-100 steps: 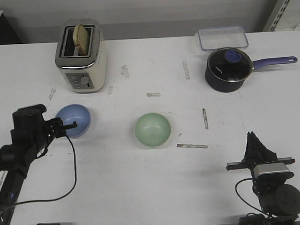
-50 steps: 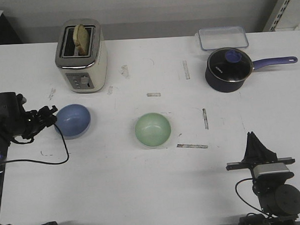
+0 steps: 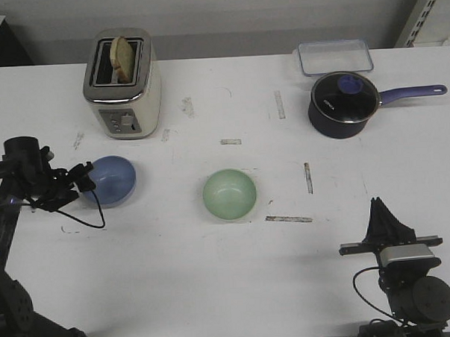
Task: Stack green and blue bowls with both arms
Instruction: 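Lift the blue bowl with the left gripper over the green bowl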
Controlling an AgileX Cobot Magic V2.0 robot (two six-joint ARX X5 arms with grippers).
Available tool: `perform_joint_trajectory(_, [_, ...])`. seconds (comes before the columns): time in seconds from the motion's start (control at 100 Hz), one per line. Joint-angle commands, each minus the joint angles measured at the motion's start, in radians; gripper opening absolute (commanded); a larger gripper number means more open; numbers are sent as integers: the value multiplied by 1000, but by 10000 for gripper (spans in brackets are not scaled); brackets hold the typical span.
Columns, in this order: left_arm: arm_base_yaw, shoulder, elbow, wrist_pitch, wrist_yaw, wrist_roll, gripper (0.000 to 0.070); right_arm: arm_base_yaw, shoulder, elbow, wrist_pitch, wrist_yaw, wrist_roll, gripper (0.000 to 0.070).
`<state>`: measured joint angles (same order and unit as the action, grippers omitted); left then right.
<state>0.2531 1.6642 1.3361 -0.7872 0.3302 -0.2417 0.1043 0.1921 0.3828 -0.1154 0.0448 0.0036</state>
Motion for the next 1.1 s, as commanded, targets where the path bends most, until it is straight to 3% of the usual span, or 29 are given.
perform_joint_trajectory(0.0, [1, 39, 18, 9, 5, 20, 330, 1, -2, 5, 10, 0, -5, 12])
perform_joint_trajectory(0.17, [-6, 78, 18, 30, 5, 19, 303, 1, -2, 5, 10, 0, -5, 12])
perform_joint_trajectory(0.29, [-6, 79, 18, 44, 5, 19, 86, 1, -2, 5, 10, 0, -5, 12])
perform_joint_trajectory(0.35, [-6, 79, 18, 52, 5, 19, 29, 1, -2, 5, 10, 0, -5, 12])
perform_joint_trajectory(0.5, [-9, 77, 25, 44, 5, 19, 0, 1, -2, 5, 10, 0, -5, 12])
perform_joint_trajectory(0.73, [-71, 70, 182, -81, 5, 19, 0, 1, -2, 5, 10, 0, -5, 12])
perform_joint_trajectory(0.89, [-191, 70, 282, -125, 16, 6, 0, 1, -2, 5, 10, 0, -5, 12])
perform_joint_trajectory(1.09, [-395, 72, 328, -85, 16, -68, 0, 1, -2, 5, 10, 0, -5, 12])
